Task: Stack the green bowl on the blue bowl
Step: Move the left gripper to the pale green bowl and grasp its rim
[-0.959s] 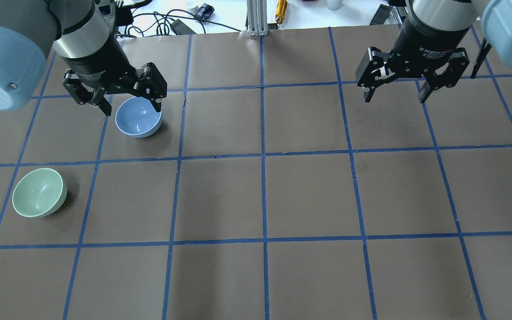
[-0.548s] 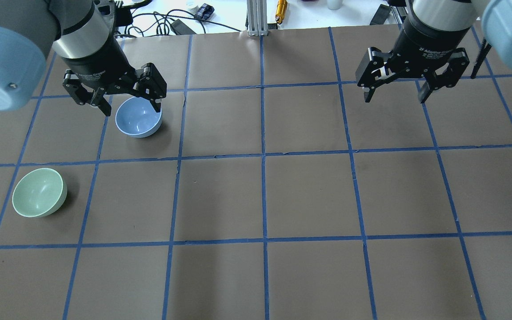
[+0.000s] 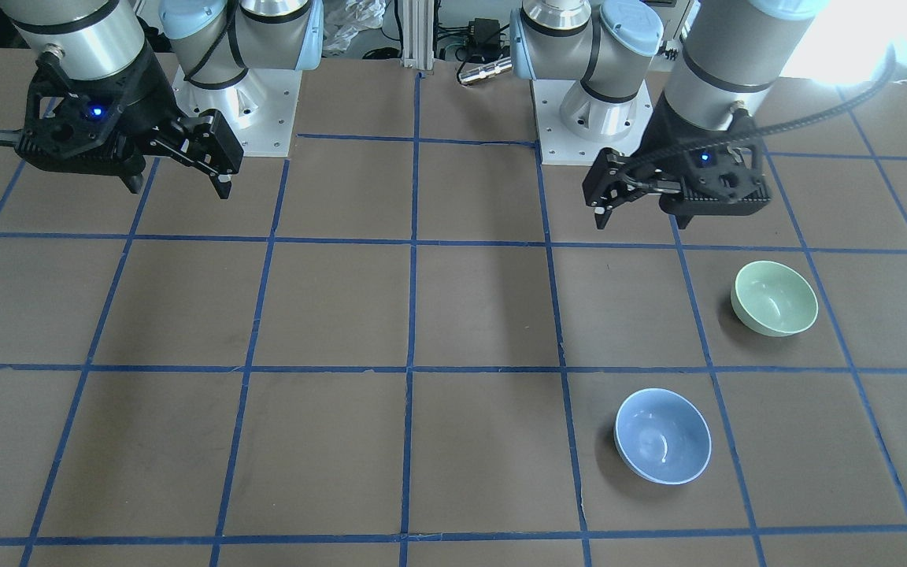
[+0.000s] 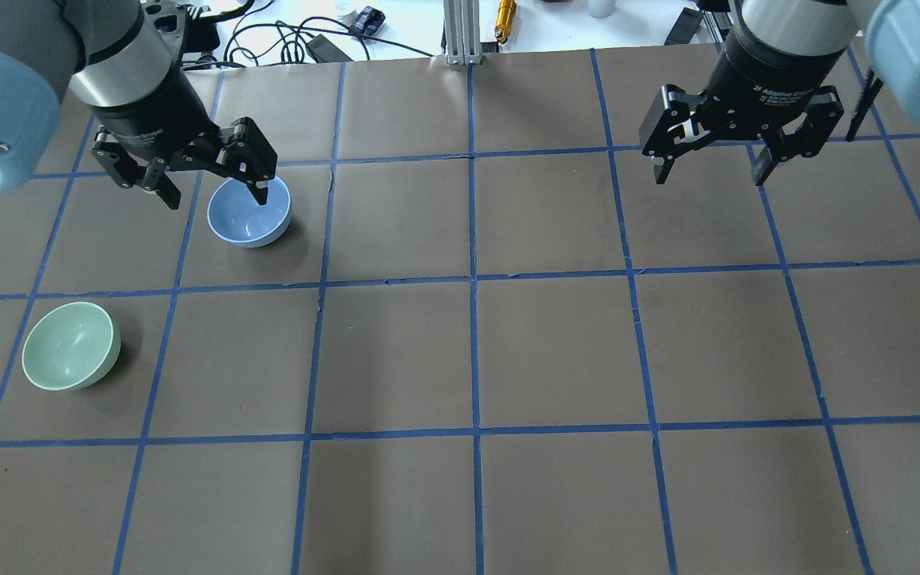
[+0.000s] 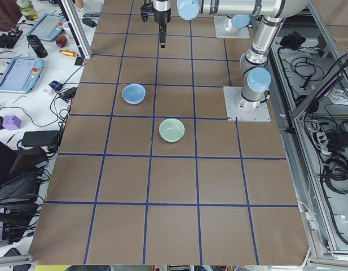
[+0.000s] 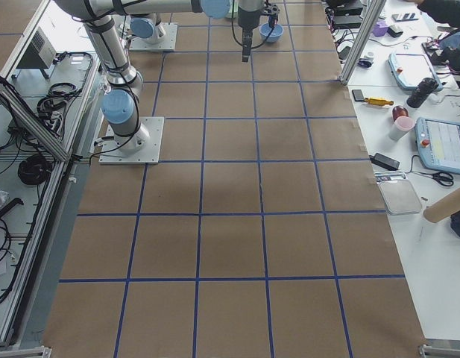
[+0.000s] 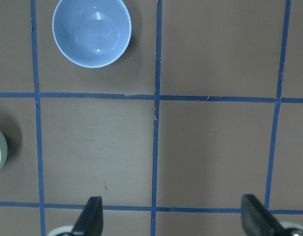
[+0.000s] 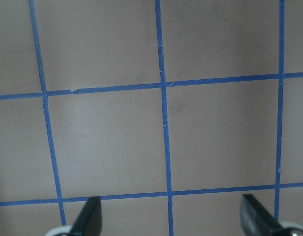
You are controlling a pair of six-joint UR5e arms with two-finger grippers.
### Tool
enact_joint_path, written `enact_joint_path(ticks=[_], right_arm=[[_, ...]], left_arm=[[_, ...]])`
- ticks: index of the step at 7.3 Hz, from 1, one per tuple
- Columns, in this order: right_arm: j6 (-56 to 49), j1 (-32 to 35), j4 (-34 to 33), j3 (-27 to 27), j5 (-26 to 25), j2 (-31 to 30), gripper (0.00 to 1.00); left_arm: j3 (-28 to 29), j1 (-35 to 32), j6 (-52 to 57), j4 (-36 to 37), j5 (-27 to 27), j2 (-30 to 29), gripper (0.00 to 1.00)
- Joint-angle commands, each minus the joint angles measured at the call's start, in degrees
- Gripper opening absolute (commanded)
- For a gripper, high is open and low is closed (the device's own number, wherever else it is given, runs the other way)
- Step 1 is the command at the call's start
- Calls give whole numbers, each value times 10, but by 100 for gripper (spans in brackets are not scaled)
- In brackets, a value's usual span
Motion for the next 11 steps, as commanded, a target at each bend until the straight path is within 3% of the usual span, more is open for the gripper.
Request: enact_joint_path(ticks=[1,4,7,9,11], right_arm=[[0,0,0,1,0,0,100],[-1,0,-1,0,0,0,100],[-1,0,0,0,0,0,100],[0,0,0,0,0,0,100],[0,0,-1,0,0,0,100]], left_arm=[[-19,113,101,-8,-1,0,100],[-62,283,244,-1,-4,-18,100],[-141,403,396,160,-2,-68,100],[-191,428,455,279,-2,-109,100],[-198,428,458,294,-2,-151,94]])
